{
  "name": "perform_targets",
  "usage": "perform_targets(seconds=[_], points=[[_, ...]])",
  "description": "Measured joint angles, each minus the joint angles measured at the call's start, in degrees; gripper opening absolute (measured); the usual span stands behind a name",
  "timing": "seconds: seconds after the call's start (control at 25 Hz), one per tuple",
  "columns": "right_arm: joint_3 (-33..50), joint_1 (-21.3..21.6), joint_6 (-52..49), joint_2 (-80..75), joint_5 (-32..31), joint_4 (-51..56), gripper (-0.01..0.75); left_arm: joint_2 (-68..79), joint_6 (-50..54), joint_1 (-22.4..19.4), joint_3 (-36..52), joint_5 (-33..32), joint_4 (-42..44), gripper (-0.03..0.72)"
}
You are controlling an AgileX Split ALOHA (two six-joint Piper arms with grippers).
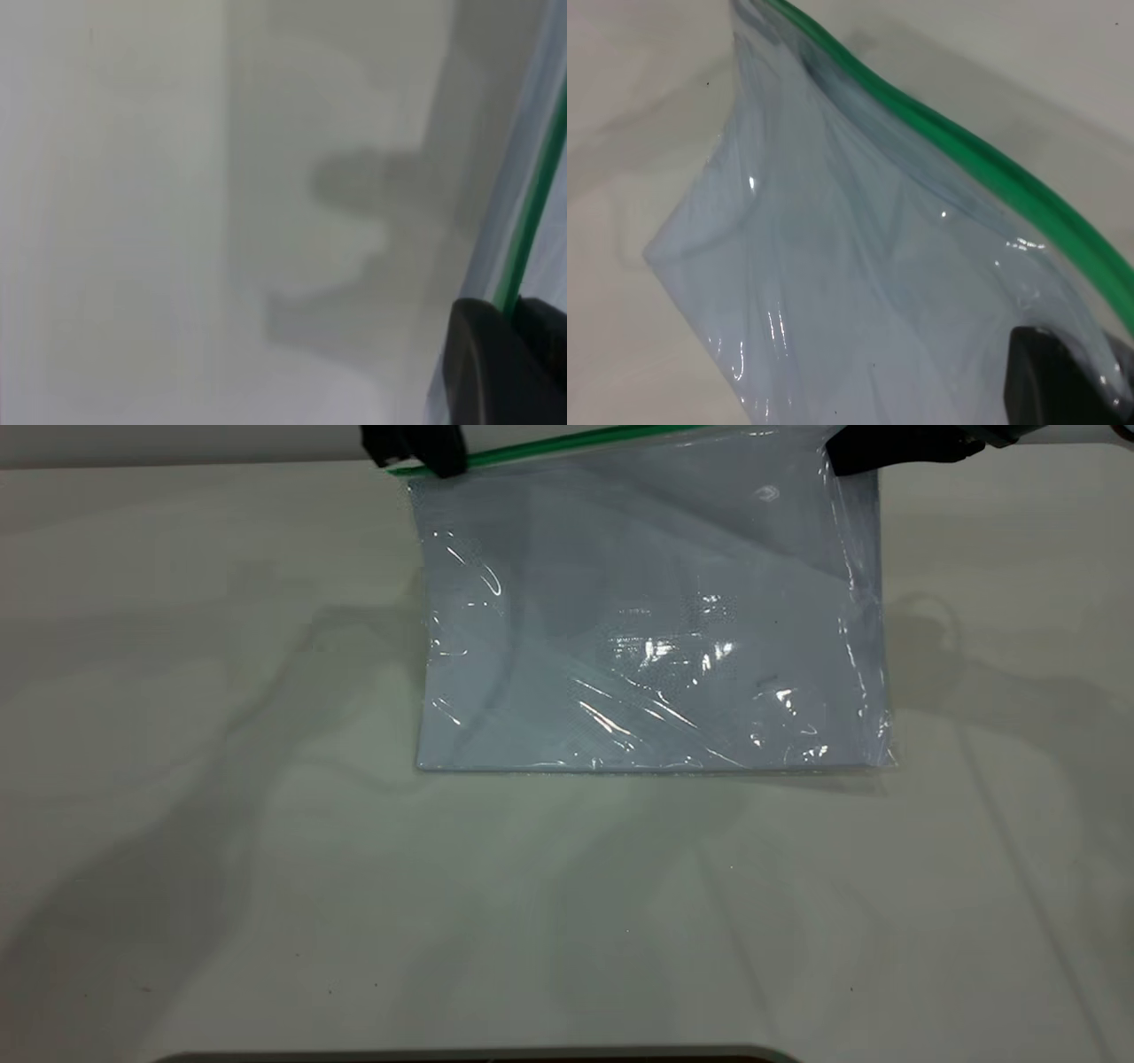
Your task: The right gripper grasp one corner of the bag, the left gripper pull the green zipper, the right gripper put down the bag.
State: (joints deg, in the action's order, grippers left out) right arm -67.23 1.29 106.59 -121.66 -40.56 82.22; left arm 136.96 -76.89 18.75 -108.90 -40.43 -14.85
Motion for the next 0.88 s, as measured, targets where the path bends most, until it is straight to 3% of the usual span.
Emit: perform_targets(seconds=[0.44, 0.56, 0.68, 0.88], points=[[0.0, 0.0, -0.1, 0.0, 0.0, 0.0, 0.040, 0.0, 0.4, -2.1, 0.0, -2.8, 0.4, 0.065], [0.0, 0.0, -1.2, 0.0, 0.6, 0.0, 0.078, 0.0, 0.5, -2.1, 0.0, -3.4, 0.7, 0.097], [0.0, 0.5, -2.0, 0.1, 2.5, 0.4, 0.195, 0.1, 1.6, -2.9, 0.0, -4.2, 2.7, 0.169], [0.0, 0.7, -6.6, 0.2, 3.4, 0.7, 0.497, 0.2, 6.6, -3.3, 0.0, -4.2, 3.2, 0.354]])
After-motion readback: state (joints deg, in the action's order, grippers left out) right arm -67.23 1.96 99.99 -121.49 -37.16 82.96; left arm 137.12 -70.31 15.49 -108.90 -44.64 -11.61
